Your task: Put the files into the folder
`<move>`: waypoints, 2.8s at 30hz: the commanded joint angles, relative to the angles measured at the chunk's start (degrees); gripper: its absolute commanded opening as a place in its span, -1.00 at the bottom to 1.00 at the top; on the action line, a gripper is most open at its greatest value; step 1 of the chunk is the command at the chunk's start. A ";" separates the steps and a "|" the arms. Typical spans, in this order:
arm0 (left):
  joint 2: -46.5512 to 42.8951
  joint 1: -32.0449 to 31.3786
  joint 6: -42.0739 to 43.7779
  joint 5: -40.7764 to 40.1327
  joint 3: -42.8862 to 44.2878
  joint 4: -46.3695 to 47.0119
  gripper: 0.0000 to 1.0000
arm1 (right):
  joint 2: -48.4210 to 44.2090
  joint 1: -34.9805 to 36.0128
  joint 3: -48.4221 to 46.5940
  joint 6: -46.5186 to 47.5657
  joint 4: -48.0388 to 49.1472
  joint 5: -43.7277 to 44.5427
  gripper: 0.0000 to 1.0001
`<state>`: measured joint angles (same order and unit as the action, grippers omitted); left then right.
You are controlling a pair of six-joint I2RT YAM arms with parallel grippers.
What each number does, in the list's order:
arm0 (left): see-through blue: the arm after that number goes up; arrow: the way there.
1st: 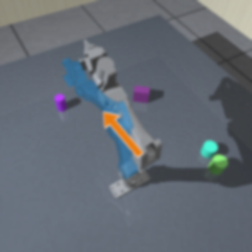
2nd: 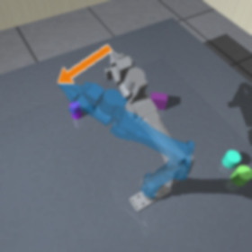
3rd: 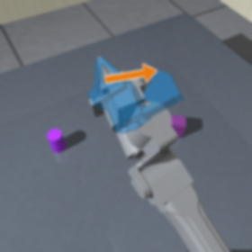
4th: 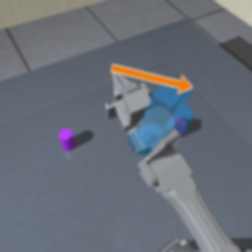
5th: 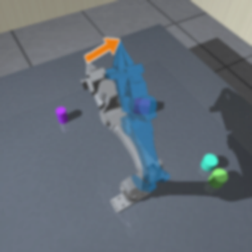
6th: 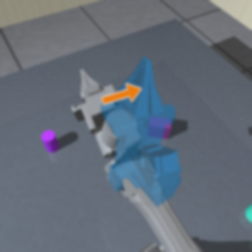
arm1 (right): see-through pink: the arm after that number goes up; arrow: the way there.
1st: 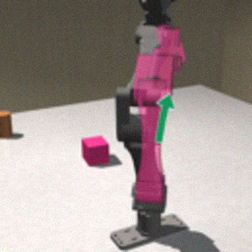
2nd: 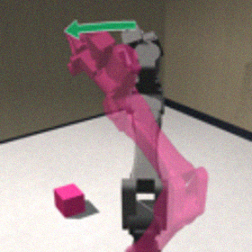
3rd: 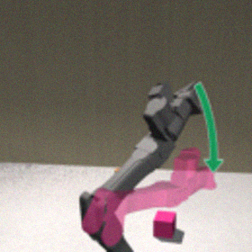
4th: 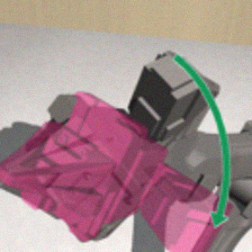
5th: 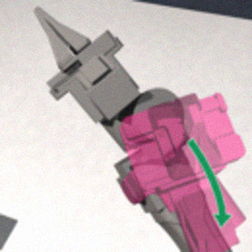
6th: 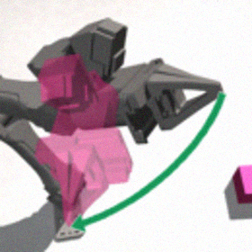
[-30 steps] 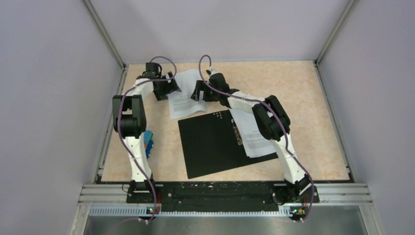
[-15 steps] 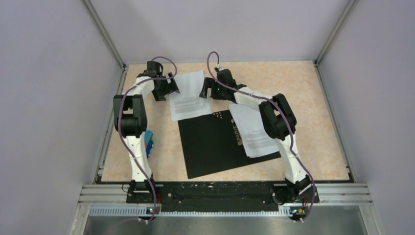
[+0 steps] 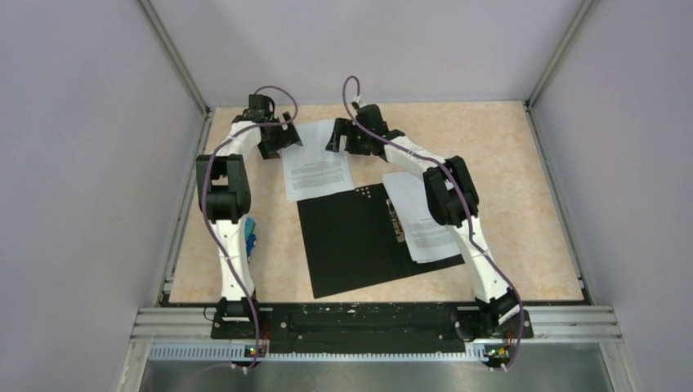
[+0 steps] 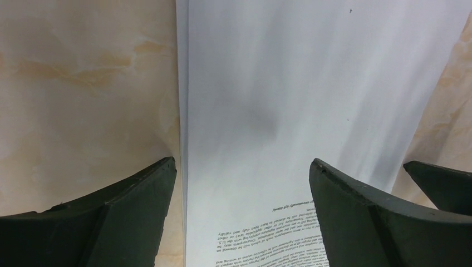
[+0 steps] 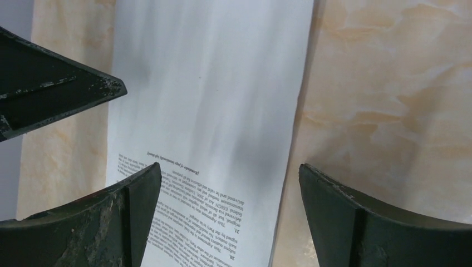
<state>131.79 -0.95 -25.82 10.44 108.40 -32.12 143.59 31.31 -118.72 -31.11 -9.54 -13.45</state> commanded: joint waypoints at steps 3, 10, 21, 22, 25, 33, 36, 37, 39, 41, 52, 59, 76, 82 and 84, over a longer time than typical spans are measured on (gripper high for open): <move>3.34 -1.96 -1.59 4.13 -0.45 -1.27 0.88 | 5.70 2.61 -3.84 -2.35 -4.74 -6.14 0.87; 3.48 -2.65 -2.28 6.91 -1.22 -0.43 0.86 | 7.21 2.75 -6.89 -5.22 -4.08 -13.63 0.89; 1.97 -2.72 -2.67 11.79 -1.45 1.39 0.86 | 7.56 1.91 -9.59 -9.22 -0.36 -20.10 0.84; 1.77 -2.66 -2.85 12.42 -1.44 1.70 0.86 | 7.58 1.72 -9.68 -9.95 0.57 -20.93 0.82; 1.08 -2.65 -3.52 14.37 -1.52 2.76 0.86 | 7.55 1.10 -9.69 -11.79 3.42 -23.02 0.62; -0.85 -2.26 -4.38 17.65 -0.74 3.73 0.85 | 6.42 -1.39 -9.62 -17.58 11.30 -27.94 -0.15; -3.47 -2.14 -4.50 17.75 -0.88 3.88 0.86 | 5.28 -2.40 -9.44 -19.14 13.51 -29.39 -0.39; -4.53 -2.06 -4.56 17.63 -0.99 3.88 0.87 | 4.70 -2.74 -9.39 -19.41 13.87 -29.80 -0.45; -7.26 -1.70 -4.90 17.64 -1.74 4.16 0.87 | 3.10 -3.31 -8.94 -19.93 14.69 -30.46 -0.55; -9.80 -1.38 -5.74 18.27 -3.31 5.15 0.88 | 1.08 -3.87 -7.65 -20.27 15.47 -31.06 -0.62; -26.90 -3.73 -12.41 19.99 -21.82 15.93 0.88 | -20.45 -9.21 14.46 -18.27 17.70 -31.16 -0.82; -37.06 -13.19 -16.83 7.12 -37.58 18.43 0.83 | -38.37 -16.54 35.66 -15.62 16.51 -30.00 -0.86; -29.17 -47.51 -22.13 -17.47 -38.55 20.80 0.73 | -70.43 -28.24 55.08 -3.47 -8.30 -10.83 -0.89; -21.60 -49.28 -20.20 -19.86 -30.61 18.77 0.63 | -73.95 -33.67 54.41 -4.07 -10.99 -7.41 -0.89; -18.91 -49.74 -19.04 -20.86 -27.21 16.78 0.56 | -74.11 -33.87 54.17 -4.11 -11.12 -7.29 -0.89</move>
<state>109.12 -49.95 -47.20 -5.98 74.94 -13.82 71.20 -1.30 -62.30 -36.03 -18.90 -23.59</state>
